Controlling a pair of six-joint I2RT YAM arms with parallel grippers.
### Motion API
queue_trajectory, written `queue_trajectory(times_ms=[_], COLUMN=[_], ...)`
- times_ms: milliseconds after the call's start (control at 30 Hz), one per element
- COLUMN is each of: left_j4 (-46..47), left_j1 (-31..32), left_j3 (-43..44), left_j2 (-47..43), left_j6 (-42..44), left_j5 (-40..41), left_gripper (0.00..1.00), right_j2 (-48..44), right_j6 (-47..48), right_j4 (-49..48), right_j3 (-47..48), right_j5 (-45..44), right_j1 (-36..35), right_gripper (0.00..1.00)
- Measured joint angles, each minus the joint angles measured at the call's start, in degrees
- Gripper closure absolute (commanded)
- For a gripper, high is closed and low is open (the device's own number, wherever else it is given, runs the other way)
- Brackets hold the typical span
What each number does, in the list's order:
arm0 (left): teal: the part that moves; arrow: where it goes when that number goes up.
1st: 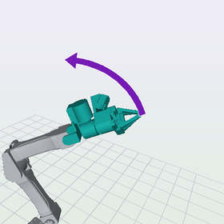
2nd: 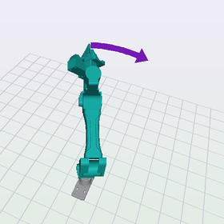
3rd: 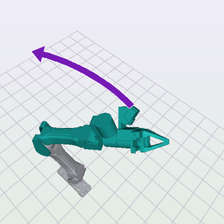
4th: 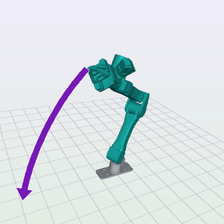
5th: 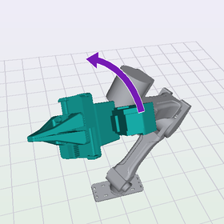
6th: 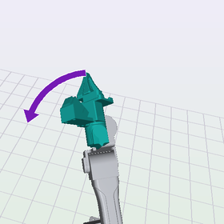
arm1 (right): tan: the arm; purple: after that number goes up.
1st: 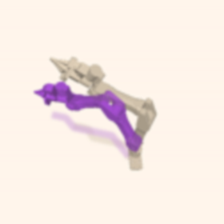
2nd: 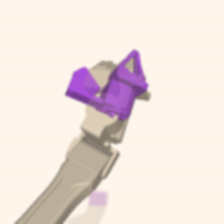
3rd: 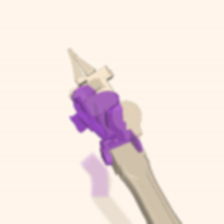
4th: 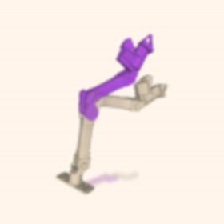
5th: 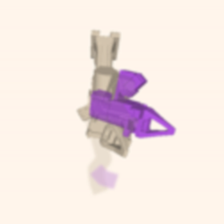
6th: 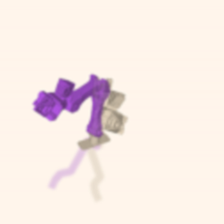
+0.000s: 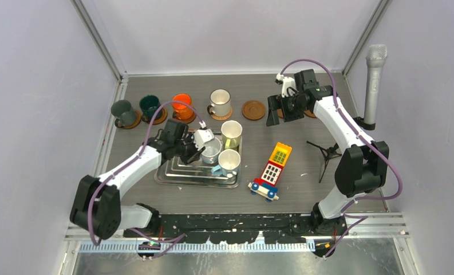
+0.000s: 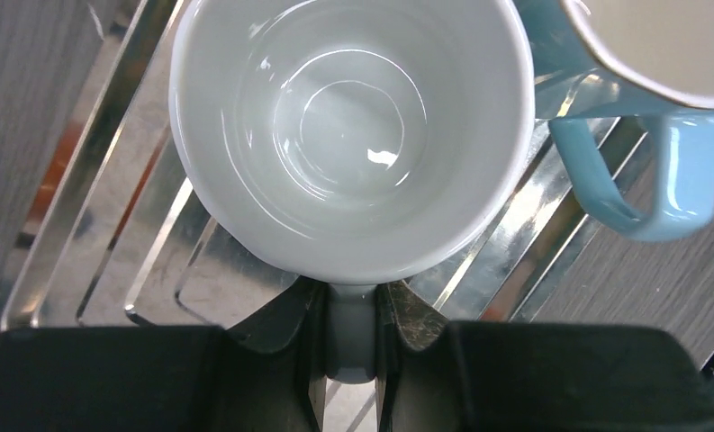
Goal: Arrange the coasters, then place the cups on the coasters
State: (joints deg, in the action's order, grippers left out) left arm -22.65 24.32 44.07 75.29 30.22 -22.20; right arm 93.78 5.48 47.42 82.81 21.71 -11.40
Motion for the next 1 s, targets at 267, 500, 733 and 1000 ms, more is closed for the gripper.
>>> queue_trajectory(times_ms=[267,500,733,1000], left_j4=[-5.22,-10.10,-8.28,-8.48], left_j1=[0.00,0.50,3.34,8.63], left_j3=[1.60,12.87,31.04,46.80], left_j2=[-8.48,-7.13,3.96,20.44], left_j6=[-1.09,-5.16,-9.57,-13.40], left_j5=[-0.72,-2.29,0.92,8.57], left_gripper=[1.00,1.00,1.00,1.00], right_j2=[-0.04,-0.04,-0.15,-0.96], right_j6=[-0.02,-0.28,-0.44,-0.44], right_j4=[-0.07,-0.15,-0.24,-0.61], right_j3=[0.00,0.00,-0.02,-0.90], right_j5=[0.02,0.02,-0.42,-1.53], right_j1=[0.00,0.00,0.00,0.02], right_gripper=[0.11,0.11,0.11,0.11])
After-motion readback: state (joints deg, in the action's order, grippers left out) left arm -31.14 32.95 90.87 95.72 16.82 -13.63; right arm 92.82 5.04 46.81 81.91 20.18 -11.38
